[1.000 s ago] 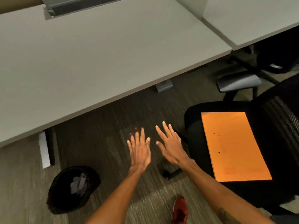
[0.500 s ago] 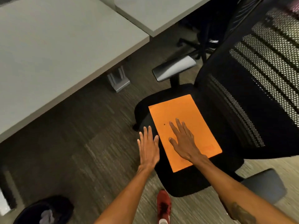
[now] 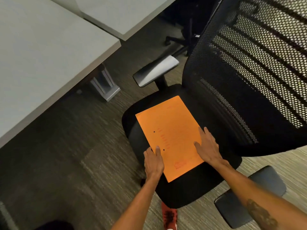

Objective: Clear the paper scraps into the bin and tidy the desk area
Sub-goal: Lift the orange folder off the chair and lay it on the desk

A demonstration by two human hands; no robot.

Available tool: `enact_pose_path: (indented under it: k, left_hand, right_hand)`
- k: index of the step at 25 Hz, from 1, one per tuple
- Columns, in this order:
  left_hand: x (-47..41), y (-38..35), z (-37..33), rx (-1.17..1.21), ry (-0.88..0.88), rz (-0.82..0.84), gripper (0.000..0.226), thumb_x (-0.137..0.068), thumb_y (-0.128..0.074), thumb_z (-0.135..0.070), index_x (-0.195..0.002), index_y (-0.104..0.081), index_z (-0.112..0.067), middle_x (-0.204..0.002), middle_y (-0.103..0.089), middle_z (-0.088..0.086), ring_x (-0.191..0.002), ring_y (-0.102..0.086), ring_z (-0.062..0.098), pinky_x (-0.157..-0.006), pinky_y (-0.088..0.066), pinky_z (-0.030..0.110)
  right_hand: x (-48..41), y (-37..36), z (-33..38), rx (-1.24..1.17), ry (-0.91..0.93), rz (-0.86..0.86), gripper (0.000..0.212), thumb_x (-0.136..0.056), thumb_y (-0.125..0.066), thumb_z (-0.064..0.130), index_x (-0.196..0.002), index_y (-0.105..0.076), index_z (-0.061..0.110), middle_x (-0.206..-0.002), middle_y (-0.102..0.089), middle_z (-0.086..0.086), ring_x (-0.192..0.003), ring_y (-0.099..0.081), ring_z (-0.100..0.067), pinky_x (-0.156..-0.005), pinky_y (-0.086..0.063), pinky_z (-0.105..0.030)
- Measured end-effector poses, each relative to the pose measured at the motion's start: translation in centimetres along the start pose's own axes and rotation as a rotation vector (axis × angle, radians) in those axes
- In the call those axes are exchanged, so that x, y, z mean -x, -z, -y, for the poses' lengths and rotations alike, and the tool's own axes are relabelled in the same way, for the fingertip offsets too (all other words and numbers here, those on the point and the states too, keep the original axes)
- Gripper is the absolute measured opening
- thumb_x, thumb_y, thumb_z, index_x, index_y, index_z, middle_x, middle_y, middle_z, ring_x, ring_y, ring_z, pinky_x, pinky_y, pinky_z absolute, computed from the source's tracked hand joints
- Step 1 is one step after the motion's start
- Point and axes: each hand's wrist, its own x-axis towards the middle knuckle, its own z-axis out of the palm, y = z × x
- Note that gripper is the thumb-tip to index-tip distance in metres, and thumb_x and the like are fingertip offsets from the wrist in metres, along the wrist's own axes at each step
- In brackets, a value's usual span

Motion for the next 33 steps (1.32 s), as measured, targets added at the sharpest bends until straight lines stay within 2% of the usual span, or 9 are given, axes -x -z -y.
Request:
enact_pose_path:
  k: [5, 9, 12, 15, 18, 22, 25, 29, 33]
  left_hand:
    - [-0.4, -0.6, -0.3, -0.007, 0.080, -0.026, 0.049, -0.105, -0.034, -0.044, -0.138, -0.047, -0.010, -0.136, -0.047, 0.007, -0.118, -0.055, 0.031, -0.092, -0.040, 0.041]
    - [-0.4, -0.9, 0.0, 0.060, 0.207, -0.007, 0.038, -0.105, -0.039, -0.036, -0.133, -0.049, -0.013, -0.131, -0.052, 0.006, -0.114, -0.056, 0.031, -0.098, -0.044, 0.045]
    - [-0.3, -0.5, 0.9, 0.217, 0.276, 0.027, 0.024, -0.102, -0.043, -0.023, -0.123, -0.053, -0.018, -0.108, -0.062, 0.004, -0.093, -0.063, 0.023, -0.084, -0.055, 0.045]
    - [0.2, 0.4, 1.8, 0.294, 0.260, 0.019, 0.023, -0.100, -0.045, -0.023, -0.119, -0.058, -0.020, -0.094, -0.064, -0.002, -0.081, -0.064, 0.015, -0.071, -0.057, 0.039]
    - [0.6, 1.0, 2.5, 0.364, 0.191, 0.057, 0.028, -0.100, -0.045, -0.019, -0.127, -0.052, -0.026, -0.101, -0.064, -0.006, -0.088, -0.065, 0.014, -0.080, -0.059, 0.044]
    - [1.3, 2.6, 3.0, 0.398, 0.089, 0.182, 0.041, -0.101, -0.043, -0.022, -0.137, -0.042, -0.040, -0.115, -0.062, -0.012, -0.103, -0.064, 0.014, -0.089, -0.058, 0.046]
    - [1.1, 3.6, 3.4, 0.376, 0.040, 0.149, 0.038, -0.104, -0.043, -0.026, -0.141, -0.043, -0.036, -0.120, -0.062, -0.010, -0.106, -0.062, 0.014, -0.090, -0.056, 0.043]
    - [1.4, 5.0, 3.4, 0.351, 0.052, 0.029, 0.027, -0.104, -0.047, -0.029, -0.130, -0.052, -0.025, -0.103, -0.064, -0.012, -0.085, -0.059, 0.000, -0.062, -0.046, 0.019]
    - [2.4, 6.1, 3.3, 0.362, -0.006, 0.171, 0.032, -0.107, -0.037, -0.023, -0.132, -0.057, -0.029, -0.115, -0.067, -0.006, -0.100, -0.065, 0.009, -0.081, -0.054, 0.029]
  right_hand:
    - [-0.3, -0.4, -0.5, -0.198, -0.055, 0.002, 0.064, -0.100, -0.050, 0.026, -0.155, -0.017, 0.034, -0.154, -0.036, -0.007, -0.135, -0.042, -0.034, -0.108, -0.036, -0.061]
    - [-0.8, -0.6, 0.1, -0.141, -0.232, -0.008, 0.067, -0.100, -0.053, 0.034, -0.156, -0.017, 0.027, -0.154, -0.033, -0.010, -0.138, -0.034, -0.035, -0.110, -0.028, -0.059]
    - [-1.4, -0.3, 0.2, -0.134, -0.346, 0.013, 0.063, -0.099, -0.054, 0.033, -0.154, -0.027, 0.019, -0.151, -0.034, -0.014, -0.136, -0.034, -0.037, -0.112, -0.028, -0.056]
    - [-1.7, -0.1, -0.3, -0.211, -0.379, 0.032, 0.042, -0.099, -0.051, 0.027, -0.139, -0.048, 0.014, -0.139, -0.043, -0.014, -0.120, -0.050, -0.036, -0.106, -0.039, -0.051]
    - [-0.9, -0.5, -0.4, -0.342, -0.373, 0.041, 0.028, -0.098, -0.051, 0.022, -0.124, -0.058, 0.012, -0.124, -0.058, -0.013, -0.100, -0.059, -0.028, -0.087, -0.051, -0.042]
    - [0.8, -0.9, -0.3, -0.472, -0.399, 0.022, 0.028, -0.098, -0.052, 0.022, -0.125, -0.055, 0.018, -0.101, -0.059, -0.004, -0.076, -0.055, -0.015, -0.057, -0.040, -0.028]
    - [1.9, -1.0, -0.4, -0.596, -0.379, 0.051, 0.023, -0.097, -0.055, 0.025, -0.121, -0.055, 0.023, -0.101, -0.061, -0.001, -0.084, -0.059, -0.017, -0.063, -0.045, -0.032]
    - [4.0, -0.9, -0.9, -0.828, -0.259, 0.076, 0.027, -0.097, -0.063, 0.023, -0.122, -0.057, 0.027, -0.103, -0.069, -0.001, -0.089, -0.069, -0.021, -0.063, -0.053, -0.032]
    - [5.8, -0.9, -1.0, -0.969, -0.209, 0.009, 0.030, -0.097, -0.064, 0.014, -0.123, -0.058, 0.029, -0.096, -0.073, 0.002, -0.076, -0.073, -0.012, -0.055, -0.054, -0.022]
